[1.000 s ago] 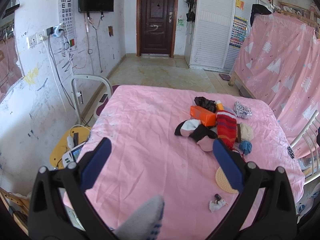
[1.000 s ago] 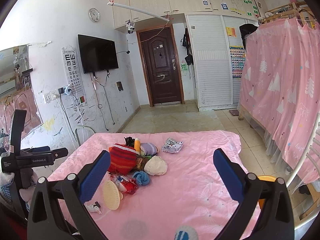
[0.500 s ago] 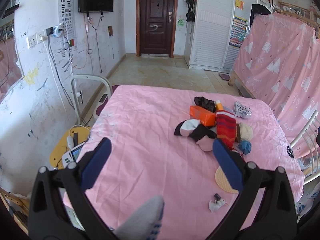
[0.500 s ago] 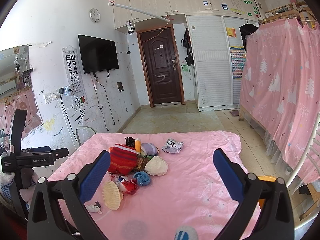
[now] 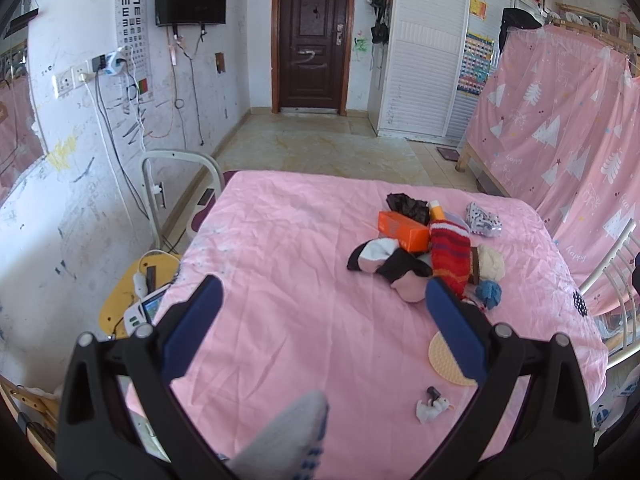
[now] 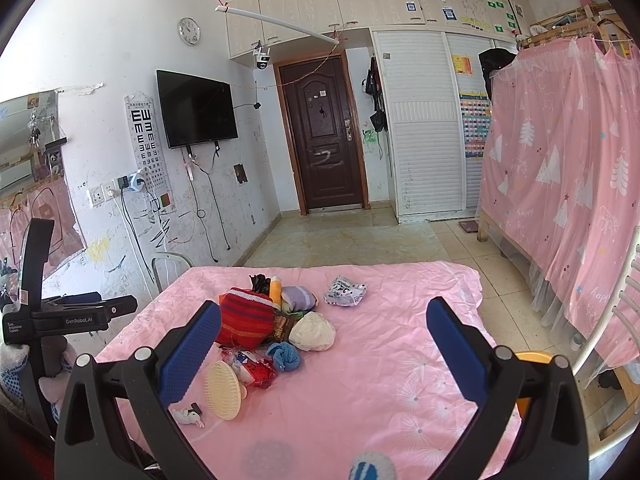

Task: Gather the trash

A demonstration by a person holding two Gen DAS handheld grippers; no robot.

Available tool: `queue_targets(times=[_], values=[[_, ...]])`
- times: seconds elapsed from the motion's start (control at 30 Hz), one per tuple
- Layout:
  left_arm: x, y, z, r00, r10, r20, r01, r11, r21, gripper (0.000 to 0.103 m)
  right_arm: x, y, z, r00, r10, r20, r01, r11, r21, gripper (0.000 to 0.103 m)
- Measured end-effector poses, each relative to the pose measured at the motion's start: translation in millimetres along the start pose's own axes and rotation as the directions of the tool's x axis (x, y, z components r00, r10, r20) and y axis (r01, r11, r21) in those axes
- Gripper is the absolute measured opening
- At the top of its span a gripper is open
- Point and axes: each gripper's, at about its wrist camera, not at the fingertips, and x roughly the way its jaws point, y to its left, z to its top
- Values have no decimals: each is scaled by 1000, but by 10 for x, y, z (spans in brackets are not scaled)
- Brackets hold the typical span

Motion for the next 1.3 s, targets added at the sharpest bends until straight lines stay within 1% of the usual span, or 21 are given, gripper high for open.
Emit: queue_targets(times=[0.5,0.6,0.73,0.9,1.03,1.2,1.3], values=[[3,3,-2,1000,1,-2,-1,1000,1,97,3,24,-4,1000,5,-10,-5,1000,4,93],[20,0,1,1000,0,-11,0,1000,2,97,82,5,-25,999,12,-30,-12,1000,10,93],[63,-16,23,1000,-4,-24,4,1000,13,97,245,46,-61,996,37,-79,-37,999,1,93],[264,-93,61,998,-23,-62,25,999,24,97,456,75,-112,986,87,-142,-86,996,10,93],[477,-146,106,994,-33,-104,37,999,34,97,624,68,-148,971,145,-191,-142,989,31,93],[756,-205,181,989,-32,-146,40,998,50,97,878,47,-160,953,166,-255,-157,986,55,93],[903,-207,239,986,-27,-163,37,998,58,97,1043,3,-117,945,160,-286,-148,987,63,93]])
